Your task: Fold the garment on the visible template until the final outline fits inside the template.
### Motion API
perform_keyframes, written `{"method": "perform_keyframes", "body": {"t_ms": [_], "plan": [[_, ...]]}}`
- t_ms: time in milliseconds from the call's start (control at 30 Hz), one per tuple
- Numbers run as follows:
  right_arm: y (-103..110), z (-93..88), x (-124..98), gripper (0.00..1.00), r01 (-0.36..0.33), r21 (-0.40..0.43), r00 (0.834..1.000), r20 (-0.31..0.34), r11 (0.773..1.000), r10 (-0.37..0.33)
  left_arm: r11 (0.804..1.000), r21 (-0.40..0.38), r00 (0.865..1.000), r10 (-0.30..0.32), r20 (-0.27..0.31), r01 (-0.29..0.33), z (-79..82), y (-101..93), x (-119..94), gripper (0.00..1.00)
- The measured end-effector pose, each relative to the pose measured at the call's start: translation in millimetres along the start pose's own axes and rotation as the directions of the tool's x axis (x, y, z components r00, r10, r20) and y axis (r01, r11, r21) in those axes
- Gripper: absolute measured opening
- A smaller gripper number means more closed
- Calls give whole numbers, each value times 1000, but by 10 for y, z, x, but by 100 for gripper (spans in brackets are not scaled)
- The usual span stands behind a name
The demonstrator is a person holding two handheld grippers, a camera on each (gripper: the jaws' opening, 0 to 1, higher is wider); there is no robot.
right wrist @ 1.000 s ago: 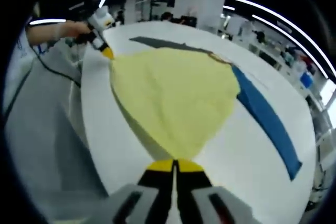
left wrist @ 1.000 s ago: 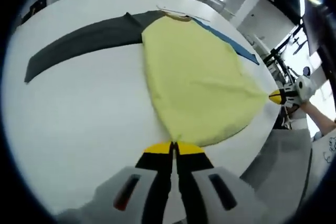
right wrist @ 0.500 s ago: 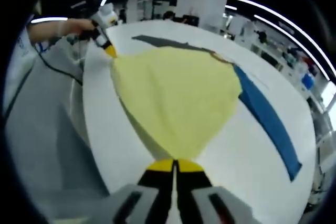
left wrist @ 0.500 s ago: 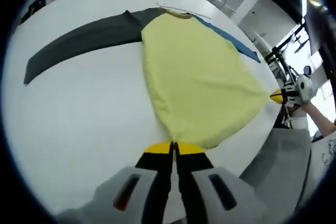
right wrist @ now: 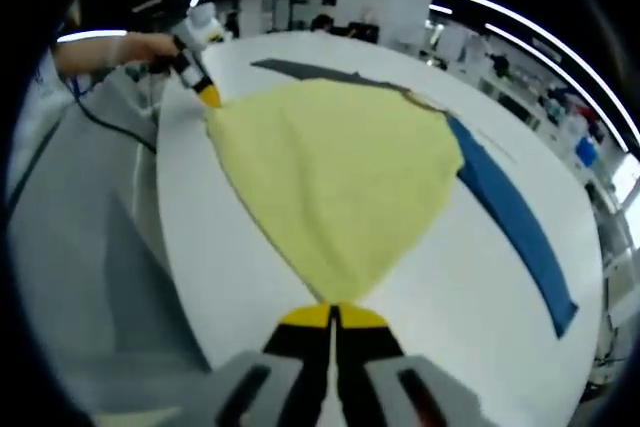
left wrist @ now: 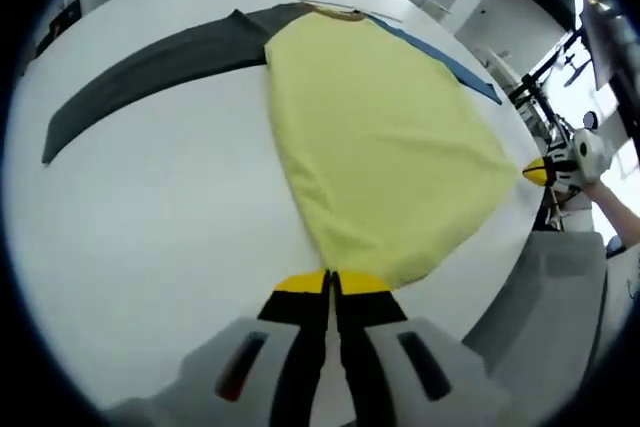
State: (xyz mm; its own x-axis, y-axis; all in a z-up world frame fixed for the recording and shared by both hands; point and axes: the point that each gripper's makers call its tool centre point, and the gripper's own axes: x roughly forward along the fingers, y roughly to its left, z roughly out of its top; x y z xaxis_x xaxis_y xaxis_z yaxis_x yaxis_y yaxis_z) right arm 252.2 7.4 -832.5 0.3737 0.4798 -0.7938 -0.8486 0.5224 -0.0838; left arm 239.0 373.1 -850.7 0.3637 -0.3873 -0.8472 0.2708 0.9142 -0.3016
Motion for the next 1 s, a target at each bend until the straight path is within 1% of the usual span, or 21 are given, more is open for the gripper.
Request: {"method": "perform_keyframes", "body": {"t_ms": [167, 267, 300, 333, 367, 400, 433, 467, 500, 533, 567, 667, 767, 800, 833, 900, 933, 967, 1000], "plan": [[-1, 12, -2, 0, 0, 15, 1000, 5, 1000, 0, 1000, 20, 1000, -8, 23, 7, -12, -5, -19, 0], [-25, 36, -32, 0, -1, 38, 1000, 27, 999, 0, 1000, 24, 999, -14, 42, 13, -12, -11, -58, 10], [-32, 59, -43, 3, -7, 69, 999, 47, 998, 4, 1000, 27, 999, -14, 52, 13, -8, -14, -83, 15], [-61, 62, -54, 9, -2, 92, 999, 55, 996, -3, 1000, 29, 998, -14, 59, 12, -3, -17, -102, 18], [-69, 68, -60, 16, 1, 96, 998, 57, 995, -7, 999, 32, 998, -15, 66, 13, 0, -22, -122, 22], [-103, 84, -78, 22, 17, 104, 997, 69, 994, -24, 999, 49, 996, -21, 91, 17, 32, -37, -142, 25], [-119, 77, -74, 28, 20, 105, 997, 71, 994, -27, 997, 76, 991, -39, 126, 29, 85, -66, -154, 29], [-157, 67, -71, 36, 28, 118, 996, 75, 993, -37, 993, 107, 984, -60, 169, 42, 142, -115, -182, 35], [-167, 70, -81, 41, 33, 129, 996, 75, 991, -43, 991, 127, 977, -75, 201, 50, 185, -148, -201, 40], [-185, 76, -94, 45, 42, 133, 995, 79, 990, -53, 990, 128, 970, -81, 231, 52, 223, -178, -228, 44], [-207, 62, -93, 51, 50, 136, 995, 76, 989, -61, 989, 137, 965, -84, 248, 50, 246, -190, -240, 51], [-247, 51, -100, 64, 70, 147, 994, 78, 987, -82, 984, 178, 958, -82, 277, 32, 290, -205, -269, 70], [-277, 65, -103, 79, 76, 179, 992, 89, 981, -93, 980, 194, 958, -90, 272, 37, 275, -255, -294, 81], [-286, 73, -107, 83, 82, 184, 991, 93, 979, -100, 979, 198, 956, -92, 277, 37, 282, -249, -284, 85], [-329, 51, -91, 88, 86, 192, 990, 96, 978, -106, 979, 199, 952, -96, 292, 38, 303, -256, -287, 88], [-362, 39, -85, 94, 91, 213, 989, 94, 973, -113, 982, 185, 947, -98, 306, 42, 326, -273, -307, 98], [-378, 38, -89, 97, 93, 235, 988, 96, 968, -118, 982, 183, 942, -97, 320, 39, 353, -276, -315, 99], [-403, 35, -91, 99, 95, 249, 987, 101, 964, -123, 981, 188, 942, -103, 320, 43, 361, -285, -335, 99], [-418, 53, -100, 99, 84, 285, 985, 122, 955, -123, 982, 185, 941, -101, 322, 42, 365, -272, -338, 100]]}}
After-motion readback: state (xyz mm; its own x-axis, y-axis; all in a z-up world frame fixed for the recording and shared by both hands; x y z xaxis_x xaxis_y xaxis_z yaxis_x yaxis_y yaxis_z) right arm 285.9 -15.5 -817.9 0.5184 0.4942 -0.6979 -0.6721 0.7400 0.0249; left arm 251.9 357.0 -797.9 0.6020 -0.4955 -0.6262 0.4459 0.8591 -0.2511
